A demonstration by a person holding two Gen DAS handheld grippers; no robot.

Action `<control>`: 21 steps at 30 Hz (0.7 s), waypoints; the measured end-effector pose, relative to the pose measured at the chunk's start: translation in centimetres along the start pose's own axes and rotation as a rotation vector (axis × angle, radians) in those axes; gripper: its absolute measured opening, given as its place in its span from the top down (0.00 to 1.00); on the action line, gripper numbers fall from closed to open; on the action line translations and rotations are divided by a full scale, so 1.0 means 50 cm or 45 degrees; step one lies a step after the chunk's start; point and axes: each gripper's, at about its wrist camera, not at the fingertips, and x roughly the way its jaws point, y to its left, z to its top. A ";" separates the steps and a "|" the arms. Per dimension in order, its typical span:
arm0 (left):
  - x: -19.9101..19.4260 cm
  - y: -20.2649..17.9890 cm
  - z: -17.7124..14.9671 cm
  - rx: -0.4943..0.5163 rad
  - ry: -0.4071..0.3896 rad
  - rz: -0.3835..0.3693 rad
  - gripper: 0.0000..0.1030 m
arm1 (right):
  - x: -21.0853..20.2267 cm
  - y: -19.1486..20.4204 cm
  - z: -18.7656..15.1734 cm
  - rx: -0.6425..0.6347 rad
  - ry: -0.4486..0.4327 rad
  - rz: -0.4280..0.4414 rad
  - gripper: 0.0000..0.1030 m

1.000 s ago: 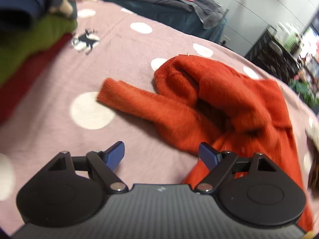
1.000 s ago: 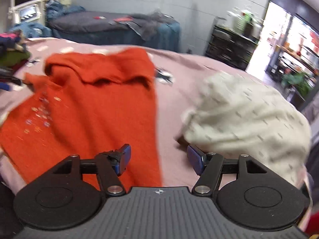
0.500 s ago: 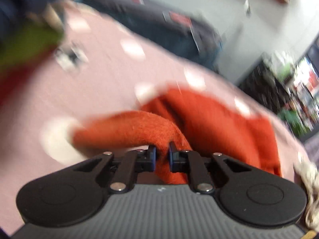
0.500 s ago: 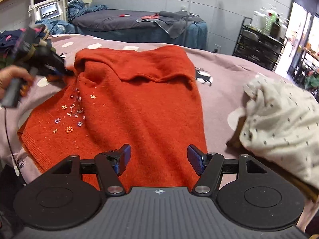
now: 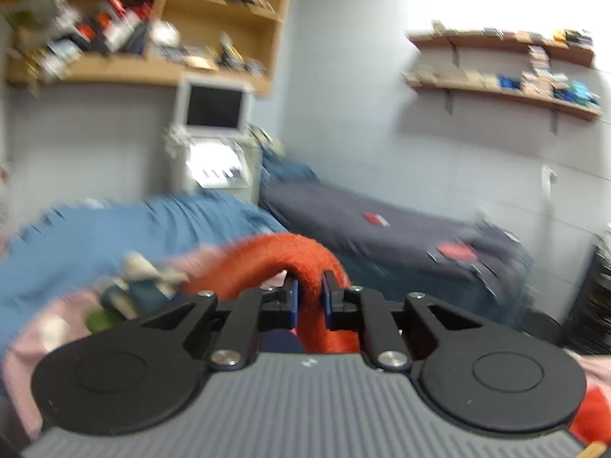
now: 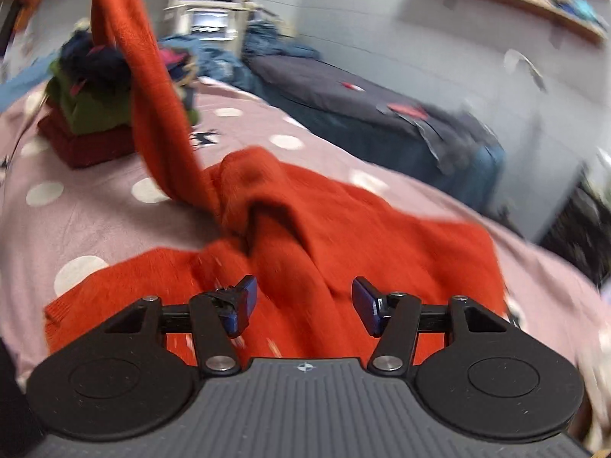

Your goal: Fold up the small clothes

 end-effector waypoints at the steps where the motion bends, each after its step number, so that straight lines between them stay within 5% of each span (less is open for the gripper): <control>1: 0.002 -0.004 -0.010 -0.013 0.026 -0.036 0.88 | 0.021 0.014 0.008 -0.056 -0.010 0.002 0.19; 6: 0.009 -0.027 -0.084 0.032 0.160 -0.081 0.82 | 0.136 0.043 0.047 -0.135 0.064 -0.076 0.26; 8: 0.022 -0.037 -0.119 0.020 0.262 -0.170 0.60 | 0.156 0.033 0.056 -0.055 0.079 -0.022 0.56; 10: 0.034 -0.052 -0.155 0.036 0.324 -0.197 0.47 | 0.159 0.010 0.069 0.052 0.077 0.034 0.70; 11: 0.036 -0.065 -0.171 0.073 0.346 -0.208 0.44 | 0.151 -0.001 0.072 0.116 0.049 0.066 0.95; 13: 0.042 -0.088 -0.203 0.144 0.386 -0.222 0.39 | 0.131 -0.037 0.087 0.266 -0.012 0.126 0.94; 15: 0.049 -0.110 -0.230 0.187 0.432 -0.239 0.34 | 0.106 -0.080 0.101 0.375 -0.081 0.066 0.94; 21: 0.059 -0.143 -0.304 0.246 0.572 -0.315 0.25 | 0.004 -0.305 0.084 0.476 -0.212 -0.418 0.95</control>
